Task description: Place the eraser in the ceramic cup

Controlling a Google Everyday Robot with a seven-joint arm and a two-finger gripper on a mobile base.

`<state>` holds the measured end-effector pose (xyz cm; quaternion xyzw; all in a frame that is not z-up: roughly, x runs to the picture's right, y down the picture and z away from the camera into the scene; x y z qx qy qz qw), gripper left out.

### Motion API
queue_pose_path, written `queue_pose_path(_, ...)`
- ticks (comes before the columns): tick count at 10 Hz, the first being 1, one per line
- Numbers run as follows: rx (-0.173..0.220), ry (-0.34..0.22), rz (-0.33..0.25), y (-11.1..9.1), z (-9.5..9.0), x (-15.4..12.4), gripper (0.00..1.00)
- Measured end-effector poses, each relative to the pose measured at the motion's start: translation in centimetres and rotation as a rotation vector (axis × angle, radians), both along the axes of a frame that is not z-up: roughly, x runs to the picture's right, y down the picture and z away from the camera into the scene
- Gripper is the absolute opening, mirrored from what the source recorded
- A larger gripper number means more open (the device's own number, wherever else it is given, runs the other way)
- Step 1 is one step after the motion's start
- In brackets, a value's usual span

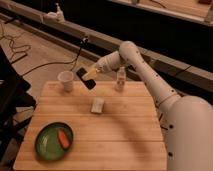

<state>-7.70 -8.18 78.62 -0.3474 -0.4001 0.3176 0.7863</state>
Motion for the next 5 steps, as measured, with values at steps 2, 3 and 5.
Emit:
queue_pose_path(2, 0.002, 0.001, 0.0, 0.0, 0.0, 0.0, 0.0)
queue_pose_path(3, 0.008, 0.002, 0.005, -0.3, 0.1, 0.0, 0.0)
queue_pose_path(5, 0.078, -0.036, 0.029, -2.8, 0.3, -3.1, 0.0)
